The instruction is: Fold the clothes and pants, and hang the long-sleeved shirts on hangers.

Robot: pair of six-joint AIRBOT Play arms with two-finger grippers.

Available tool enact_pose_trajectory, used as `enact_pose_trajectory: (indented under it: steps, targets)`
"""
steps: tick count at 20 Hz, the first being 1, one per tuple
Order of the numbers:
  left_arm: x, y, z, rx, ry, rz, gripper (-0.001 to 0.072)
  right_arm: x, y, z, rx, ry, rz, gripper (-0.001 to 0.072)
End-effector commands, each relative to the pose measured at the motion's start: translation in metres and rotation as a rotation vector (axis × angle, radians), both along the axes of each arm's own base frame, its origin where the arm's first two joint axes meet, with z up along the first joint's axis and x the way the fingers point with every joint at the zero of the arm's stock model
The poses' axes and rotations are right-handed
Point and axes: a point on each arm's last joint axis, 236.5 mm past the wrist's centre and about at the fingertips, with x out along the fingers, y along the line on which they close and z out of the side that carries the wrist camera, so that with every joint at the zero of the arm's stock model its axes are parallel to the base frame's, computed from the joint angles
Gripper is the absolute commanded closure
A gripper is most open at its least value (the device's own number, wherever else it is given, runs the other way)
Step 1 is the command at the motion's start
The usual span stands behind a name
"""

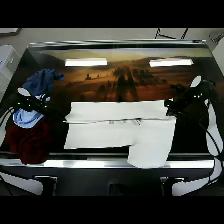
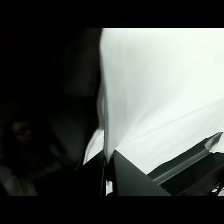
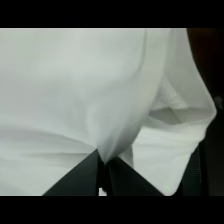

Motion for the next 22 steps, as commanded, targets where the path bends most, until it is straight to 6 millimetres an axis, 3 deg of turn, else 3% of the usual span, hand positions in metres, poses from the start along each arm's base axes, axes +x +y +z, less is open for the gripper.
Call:
enact_pose_trajectory:
  steps: [1,2,3,4,5,7,9,11,14,16,19,22]
  targets:
    - [-0.006,-0.001,-0.019,0.013,0.027,0.014,0.0686,-0.006,-0.001,-0.01,-0.003,0.052,-0.014,0.068]
    - [-0.008,-0.002,-0.022,0.013,0.033,0.014,0.0683,-0.007,0.003,-0.012,0.014,0.06,-0.019,0.0668]
    - [-0.007,-0.003,-0.021,0.007,0.03,0.016,0.0612,-0.005,0.004,-0.012,0.019,0.054,-0.022,0.0563]
    - [-0.003,-0.001,-0.015,0.0,0.016,0.028,0.0411,-0.005,0.002,-0.009,0.013,0.051,-0.019,0.0399]
    - [0.001,0.002,-0.004,-0.014,-0.002,0.041,0.023,-0.007,-0.001,-0.001,0.012,0.053,-0.018,0.0282]
    - [0.002,0.016,0.022,-0.019,-0.035,0.053,0.0218,-0.018,-0.016,0.017,0.022,0.065,-0.025,0.0206]
    - [-0.02,0.032,0.039,0.022,-0.027,0.039,0.0221,-0.042,-0.039,0.033,0.038,0.109,-0.091,0.0205]
    - [-0.057,0.041,0.029,0.097,0.004,0.033,0.0338,-0.069,-0.057,0.033,0.036,0.133,-0.161,0.0205]
    - [-0.123,0.012,-0.005,0.036,0.082,0.038,0.0334,-0.121,-0.05,0.014,0.038,0.185,-0.197,0.0205]
    - [-0.145,-0.009,-0.019,-0.029,0.098,0.065,0.0334,-0.144,-0.04,0.007,0.055,0.223,-0.181,0.0205]
    - [-0.151,-0.017,-0.033,-0.037,0.098,0.106,0.0334,-0.159,-0.033,0.007,0.066,0.248,-0.174,0.0206]
    - [-0.141,-0.018,-0.037,-0.024,0.069,0.142,0.0355,-0.159,-0.032,0.012,0.064,0.227,-0.176,0.0211]
